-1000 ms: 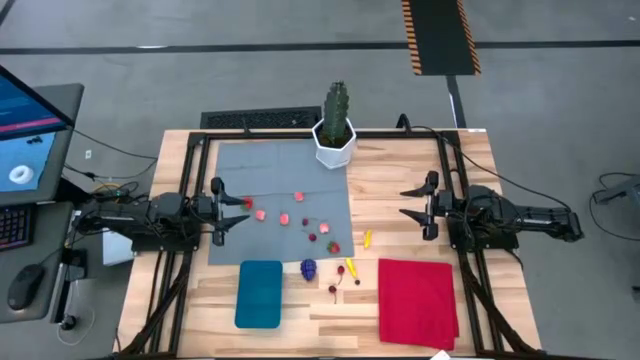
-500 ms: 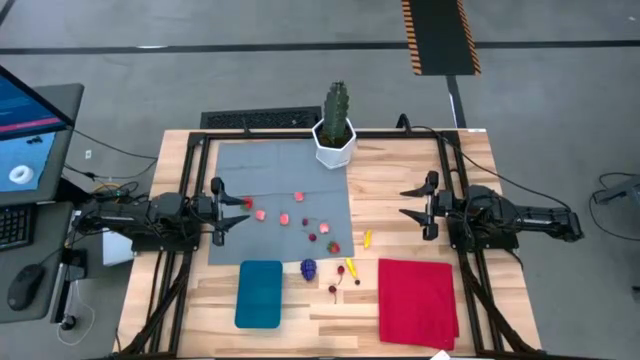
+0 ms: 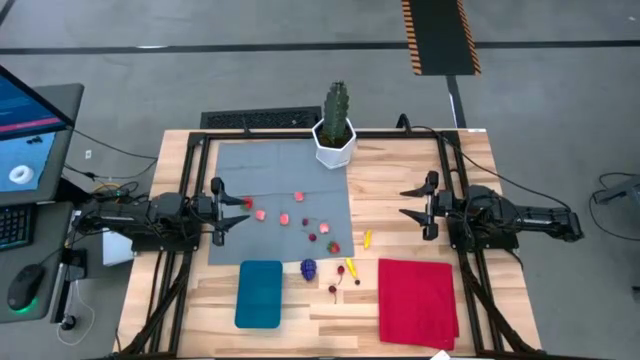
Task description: Pick and placing Produce into tupperware
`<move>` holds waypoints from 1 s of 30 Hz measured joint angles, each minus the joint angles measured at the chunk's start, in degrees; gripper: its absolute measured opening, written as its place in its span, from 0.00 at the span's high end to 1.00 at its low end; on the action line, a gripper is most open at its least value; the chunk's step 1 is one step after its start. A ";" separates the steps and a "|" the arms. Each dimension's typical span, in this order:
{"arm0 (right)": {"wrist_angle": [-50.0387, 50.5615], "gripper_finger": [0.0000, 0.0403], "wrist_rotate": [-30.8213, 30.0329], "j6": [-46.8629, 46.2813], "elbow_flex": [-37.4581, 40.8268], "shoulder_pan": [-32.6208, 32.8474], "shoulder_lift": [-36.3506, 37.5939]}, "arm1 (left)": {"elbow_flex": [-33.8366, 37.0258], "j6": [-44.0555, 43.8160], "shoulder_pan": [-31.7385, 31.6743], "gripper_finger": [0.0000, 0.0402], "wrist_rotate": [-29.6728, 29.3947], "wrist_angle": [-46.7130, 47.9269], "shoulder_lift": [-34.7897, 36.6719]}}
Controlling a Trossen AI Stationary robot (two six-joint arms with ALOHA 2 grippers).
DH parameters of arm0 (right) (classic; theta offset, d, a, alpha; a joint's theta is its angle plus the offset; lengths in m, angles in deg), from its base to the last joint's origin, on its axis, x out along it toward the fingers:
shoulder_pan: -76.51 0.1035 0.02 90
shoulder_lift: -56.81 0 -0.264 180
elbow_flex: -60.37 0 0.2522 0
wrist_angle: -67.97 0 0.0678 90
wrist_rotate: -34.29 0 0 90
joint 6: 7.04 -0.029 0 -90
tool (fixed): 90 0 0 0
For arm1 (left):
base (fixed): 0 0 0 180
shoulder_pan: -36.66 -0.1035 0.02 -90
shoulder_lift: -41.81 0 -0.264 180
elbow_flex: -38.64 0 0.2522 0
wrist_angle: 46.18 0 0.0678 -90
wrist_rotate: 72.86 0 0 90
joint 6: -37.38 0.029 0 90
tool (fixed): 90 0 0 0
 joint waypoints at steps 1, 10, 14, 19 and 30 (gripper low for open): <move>0.00 0.38 0.00 0.00 0.00 0.02 0.01 | 0.00 0.00 0.01 0.56 0.00 0.00 0.00; 0.00 0.38 -0.02 0.33 0.00 0.02 0.02 | 0.00 0.00 0.01 0.56 0.00 -0.02 0.00; -0.04 0.38 -0.02 13.26 0.00 -0.04 0.00 | 0.15 4.84 -0.01 0.56 -0.21 -1.52 0.00; -0.02 0.38 -0.02 19.41 -0.02 -0.04 -0.01 | 0.17 4.38 0.01 0.56 -0.28 -1.87 0.01; -5.36 0.38 1.78 4.62 -0.02 -0.04 0.03 | 0.37 -11.06 0.01 0.56 -0.34 -2.31 0.01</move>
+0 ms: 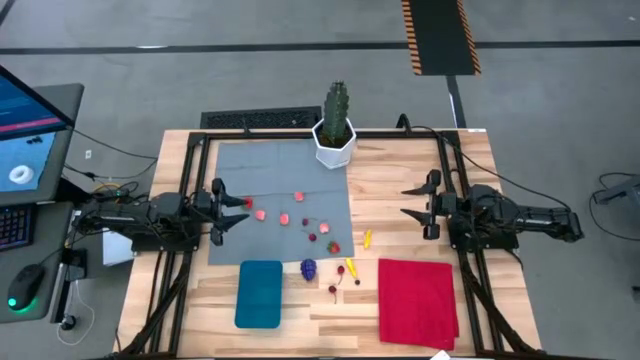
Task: Pick and placing Produce into tupperware
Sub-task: Put the corn into the blue bin
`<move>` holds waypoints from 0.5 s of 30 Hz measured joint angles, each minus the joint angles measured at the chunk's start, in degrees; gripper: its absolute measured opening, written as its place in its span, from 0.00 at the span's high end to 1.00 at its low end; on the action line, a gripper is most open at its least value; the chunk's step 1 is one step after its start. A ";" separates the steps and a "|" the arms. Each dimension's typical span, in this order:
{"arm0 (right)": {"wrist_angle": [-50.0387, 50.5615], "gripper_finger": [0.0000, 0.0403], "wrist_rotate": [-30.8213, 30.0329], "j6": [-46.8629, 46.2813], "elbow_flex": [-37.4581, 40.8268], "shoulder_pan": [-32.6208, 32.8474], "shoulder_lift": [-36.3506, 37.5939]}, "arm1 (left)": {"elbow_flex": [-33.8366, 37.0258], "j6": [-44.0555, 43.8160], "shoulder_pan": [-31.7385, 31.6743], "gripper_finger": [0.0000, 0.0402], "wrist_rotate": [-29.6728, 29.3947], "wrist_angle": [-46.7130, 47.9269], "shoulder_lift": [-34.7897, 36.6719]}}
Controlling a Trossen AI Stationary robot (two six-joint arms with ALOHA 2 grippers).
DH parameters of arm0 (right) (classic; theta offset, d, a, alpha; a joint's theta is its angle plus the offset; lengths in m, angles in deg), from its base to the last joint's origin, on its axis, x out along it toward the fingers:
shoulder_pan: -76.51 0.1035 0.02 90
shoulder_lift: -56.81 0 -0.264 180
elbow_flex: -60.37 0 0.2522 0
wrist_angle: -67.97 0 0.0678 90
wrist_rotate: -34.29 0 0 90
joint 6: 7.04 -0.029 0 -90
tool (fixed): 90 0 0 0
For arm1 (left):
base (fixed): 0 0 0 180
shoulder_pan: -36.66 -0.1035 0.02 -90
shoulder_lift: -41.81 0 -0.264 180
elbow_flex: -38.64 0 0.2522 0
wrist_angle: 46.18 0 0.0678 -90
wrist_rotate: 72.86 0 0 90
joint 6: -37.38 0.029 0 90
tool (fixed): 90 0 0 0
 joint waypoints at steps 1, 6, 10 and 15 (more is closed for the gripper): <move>-0.40 0.38 0.02 -0.12 0.00 0.00 -0.02 | 0.02 -0.15 0.00 0.56 -0.21 0.00 -0.01; -3.88 0.38 0.01 -0.12 0.01 0.02 -0.01 | 0.02 -1.49 0.00 0.56 -0.32 0.00 -0.01; -3.72 0.38 0.00 -0.12 0.00 0.02 -0.03 | 0.02 -1.68 0.00 0.56 -0.30 0.07 -0.01; -3.50 0.38 0.00 -0.12 0.00 0.02 -0.03 | -0.02 -1.01 0.00 0.56 -0.27 0.64 -0.01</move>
